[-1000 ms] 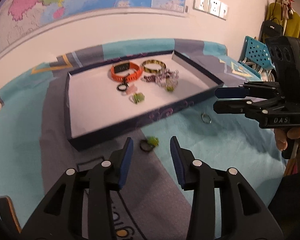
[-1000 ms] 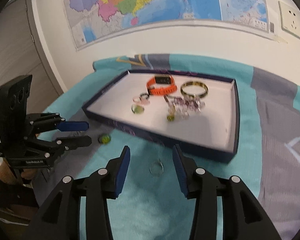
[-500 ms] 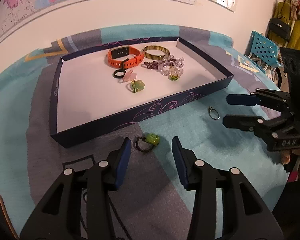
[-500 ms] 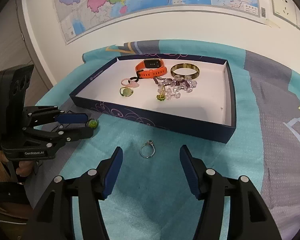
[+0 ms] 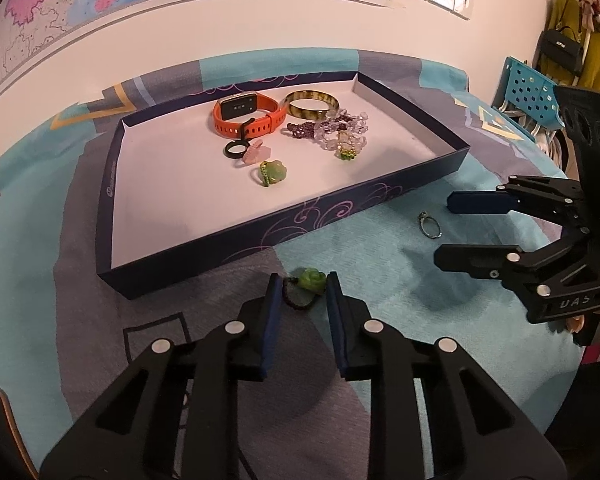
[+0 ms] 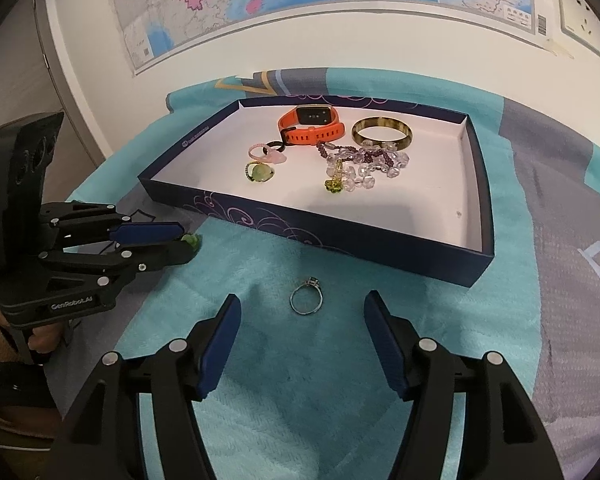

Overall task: Organize jewelry
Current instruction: 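Move the left tool to the green corded ring while the right tool approaches the silver ring, then grasp the green corded ring with the left tool while the right tool grasps the silver ring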

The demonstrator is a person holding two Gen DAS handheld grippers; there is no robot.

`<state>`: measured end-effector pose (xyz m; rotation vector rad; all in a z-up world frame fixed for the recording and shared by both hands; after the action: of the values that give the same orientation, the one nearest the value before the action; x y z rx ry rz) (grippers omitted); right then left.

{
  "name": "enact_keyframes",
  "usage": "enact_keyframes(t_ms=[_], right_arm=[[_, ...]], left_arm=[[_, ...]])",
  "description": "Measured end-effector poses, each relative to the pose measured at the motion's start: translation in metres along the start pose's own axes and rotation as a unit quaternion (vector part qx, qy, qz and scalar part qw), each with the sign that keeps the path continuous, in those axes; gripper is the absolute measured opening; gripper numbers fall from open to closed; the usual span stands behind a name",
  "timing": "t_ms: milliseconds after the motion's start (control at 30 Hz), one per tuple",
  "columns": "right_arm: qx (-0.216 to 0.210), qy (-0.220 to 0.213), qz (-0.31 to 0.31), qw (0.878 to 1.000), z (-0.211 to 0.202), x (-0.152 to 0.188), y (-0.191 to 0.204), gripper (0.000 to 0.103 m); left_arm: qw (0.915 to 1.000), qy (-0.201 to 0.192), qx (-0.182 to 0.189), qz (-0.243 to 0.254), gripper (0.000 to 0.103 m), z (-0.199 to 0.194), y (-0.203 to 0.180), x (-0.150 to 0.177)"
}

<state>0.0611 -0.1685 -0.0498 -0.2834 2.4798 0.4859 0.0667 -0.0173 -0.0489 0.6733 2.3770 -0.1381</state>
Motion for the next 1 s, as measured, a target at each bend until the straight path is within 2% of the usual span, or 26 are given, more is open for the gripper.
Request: enact_keyframes(t_ms=[267,300,367,467,567,833,1000], right_arm=[[0.032,-0.001,-0.017,0.999,0.006,-0.002,0.006,0.045],[0.038,-0.001,-0.02,0.999,0.006,-0.002,0.007,0.038],[0.048,-0.002,-0.03,0.998,0.007,-0.001,0.01,0.031],[0.051,-0.002,-0.036,0.998,0.008,-0.001,0.011,0.029],[0.047,-0.001,-0.043,0.998,0.008,-0.001,0.013,0.017],[0.038,-0.003,-0.034,0.999,0.006,0.0,0.015,0.015],[0.016,-0.008,-0.024,1.0,0.001,0.001,0.014,0.015]], left_arm=[[1.0,-0.004,0.004,-0.005,0.023,-0.002,-0.001,0.003],[1.0,-0.004,0.005,-0.006,0.023,-0.002,-0.001,0.003],[0.9999,-0.006,0.005,-0.007,0.023,-0.002,0.0,0.003],[0.9999,-0.007,0.007,-0.009,0.023,-0.002,0.0,0.004],[0.9999,-0.008,0.008,-0.009,0.023,-0.002,0.0,0.004],[0.9998,-0.01,0.012,-0.011,0.023,-0.003,0.001,0.004],[0.9997,-0.013,0.013,-0.013,0.023,-0.004,0.001,0.005]])
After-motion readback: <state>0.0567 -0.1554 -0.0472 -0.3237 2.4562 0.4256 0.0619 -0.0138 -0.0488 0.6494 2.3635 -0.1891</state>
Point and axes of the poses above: each gripper's, at about its wrist camera, not at the fingertips, and z roughly the way its jaws point, y to its left, x to its underside, the point moved 2 cm from there along z, roughly the way its jaws point, and after that the axes turned 12 degrees about z, right-handed, at the moved point
